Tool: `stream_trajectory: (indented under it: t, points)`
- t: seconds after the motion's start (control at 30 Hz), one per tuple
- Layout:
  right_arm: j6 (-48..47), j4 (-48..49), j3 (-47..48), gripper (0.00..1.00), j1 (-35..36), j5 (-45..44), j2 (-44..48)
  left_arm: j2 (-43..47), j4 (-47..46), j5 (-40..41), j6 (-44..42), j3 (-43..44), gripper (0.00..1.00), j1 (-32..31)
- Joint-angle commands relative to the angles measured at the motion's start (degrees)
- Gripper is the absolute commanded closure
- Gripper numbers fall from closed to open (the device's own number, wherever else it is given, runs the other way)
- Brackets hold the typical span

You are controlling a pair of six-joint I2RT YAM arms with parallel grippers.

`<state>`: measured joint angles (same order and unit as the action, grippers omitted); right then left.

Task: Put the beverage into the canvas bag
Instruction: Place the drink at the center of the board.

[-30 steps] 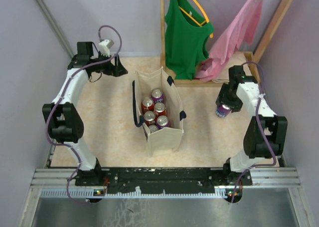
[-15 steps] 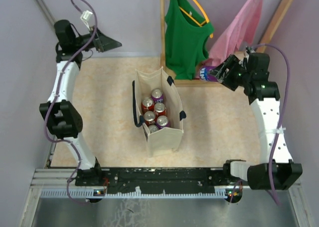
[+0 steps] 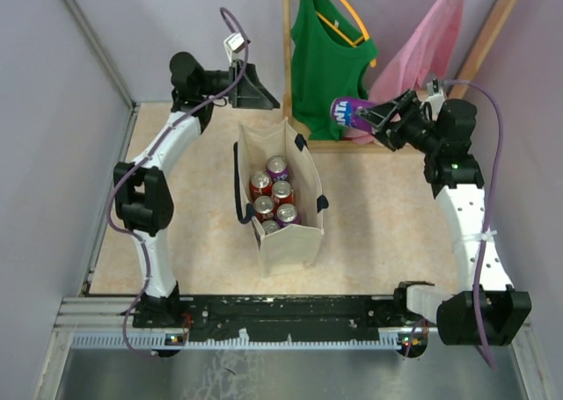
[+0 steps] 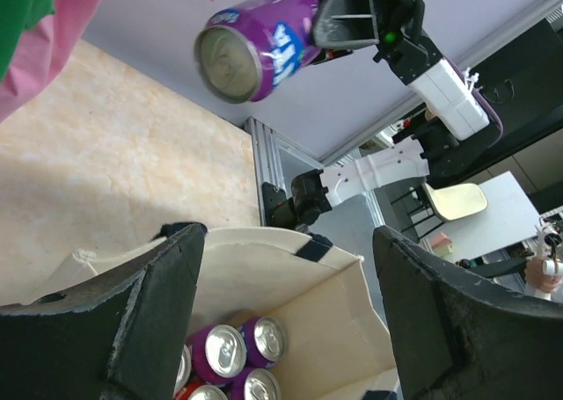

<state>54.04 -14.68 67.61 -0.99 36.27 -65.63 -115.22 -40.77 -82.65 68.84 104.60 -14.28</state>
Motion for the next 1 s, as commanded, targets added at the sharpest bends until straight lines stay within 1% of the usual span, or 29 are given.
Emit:
stream_trajectory:
  t: [0.0, 0.1, 0.13, 0.23, 0.4, 0.53, 0.67, 0.77, 0.97]
  points:
    - [4.99, 14.25, 1.9, 1.0, -0.46, 4.77, 3.4, -2.47, 3.4, 4.75, -5.44, 2.76, 0.17, -2.03]
    - [5.72, 14.8, 1.62, 1.0, -0.41, 4.82, 3.68, -2.5, 16.55, 9.63, -18.38, 5.47, 0.15, -3.97]
    - [5.92, 14.95, 1.52, 1.0, -0.43, 4.81, 3.74, -2.62, 17.29, 10.56, -20.06, 6.0, 0.15, -4.6]
    - [6.65, 16.41, 1.01, 1.0, -0.41, 5.06, 3.51, -3.61, 13.37, 11.16, -16.65, 6.14, 0.15, -6.1]
    - [7.66, 18.37, 0.39, 1.0, -0.33, 5.63, 2.9, -4.05, 12.06, 13.12, -16.76, 6.22, 0.14, -9.31]
    - [7.7, 18.78, -0.53, 1.0, -0.33, 5.99, 3.16, -5.75, 7.96, 14.08, -13.75, 7.47, 0.14, -11.34]
    - [8.01, 19.15, -1.07, 1.0, -0.33, 6.26, 3.57, -7.03, 5.73, 14.34, -12.24, 8.66, 0.14, -13.11]
    - [8.39, 19.85, -1.7, 1.0, -0.32, 6.56, 3.76, -7.64, 2.27, 13.98, -9.79, 8.74, 0.15, -14.32]
    - [9.92, 22.11, -2.96, 1.0, -0.33, 7.94, 3.72, -8.17, -1.21, 13.99, -7.52, 8.52, 0.15, -15.16]
